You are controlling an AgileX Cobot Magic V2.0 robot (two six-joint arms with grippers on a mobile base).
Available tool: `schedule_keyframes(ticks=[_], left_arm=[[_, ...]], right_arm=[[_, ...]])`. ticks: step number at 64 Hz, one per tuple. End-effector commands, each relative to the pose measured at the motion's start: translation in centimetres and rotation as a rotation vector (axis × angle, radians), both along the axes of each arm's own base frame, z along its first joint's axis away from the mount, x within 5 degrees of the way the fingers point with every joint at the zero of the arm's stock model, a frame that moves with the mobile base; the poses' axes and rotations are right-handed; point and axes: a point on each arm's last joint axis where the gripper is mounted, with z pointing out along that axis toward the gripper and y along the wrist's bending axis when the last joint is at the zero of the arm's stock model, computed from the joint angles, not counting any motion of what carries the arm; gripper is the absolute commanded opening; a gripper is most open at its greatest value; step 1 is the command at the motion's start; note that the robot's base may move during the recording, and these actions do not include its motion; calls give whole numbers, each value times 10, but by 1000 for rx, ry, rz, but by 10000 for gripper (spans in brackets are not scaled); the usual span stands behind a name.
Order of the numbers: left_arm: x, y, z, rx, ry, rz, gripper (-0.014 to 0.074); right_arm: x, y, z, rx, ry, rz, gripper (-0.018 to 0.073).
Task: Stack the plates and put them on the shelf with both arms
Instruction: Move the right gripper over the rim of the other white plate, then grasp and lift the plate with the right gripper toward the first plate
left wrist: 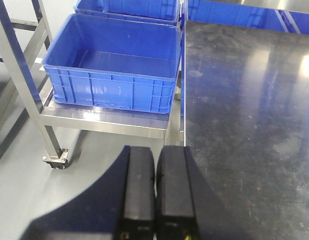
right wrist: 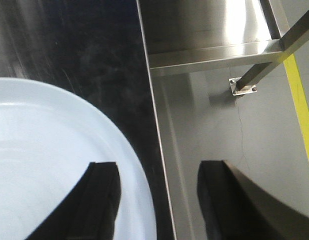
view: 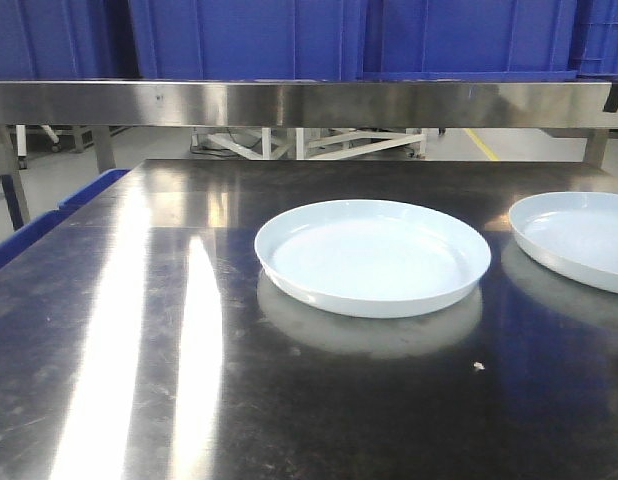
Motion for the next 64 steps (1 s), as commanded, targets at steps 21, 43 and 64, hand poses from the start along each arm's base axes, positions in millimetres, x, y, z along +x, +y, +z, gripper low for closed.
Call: schedule_keyframes(ticks=[21,43,64], left_arm=[[4,-1,17,-13,-114,-5,87],[4,-1,17,-13,-114,-5,87],[4,-1,17,-13,-114,-5,87]], right_arm=[[9,-4,12,-41,-73,25,460],[11,-4,0,-32,-30,23,397],[12,-5,9,-74,-47,47,34]])
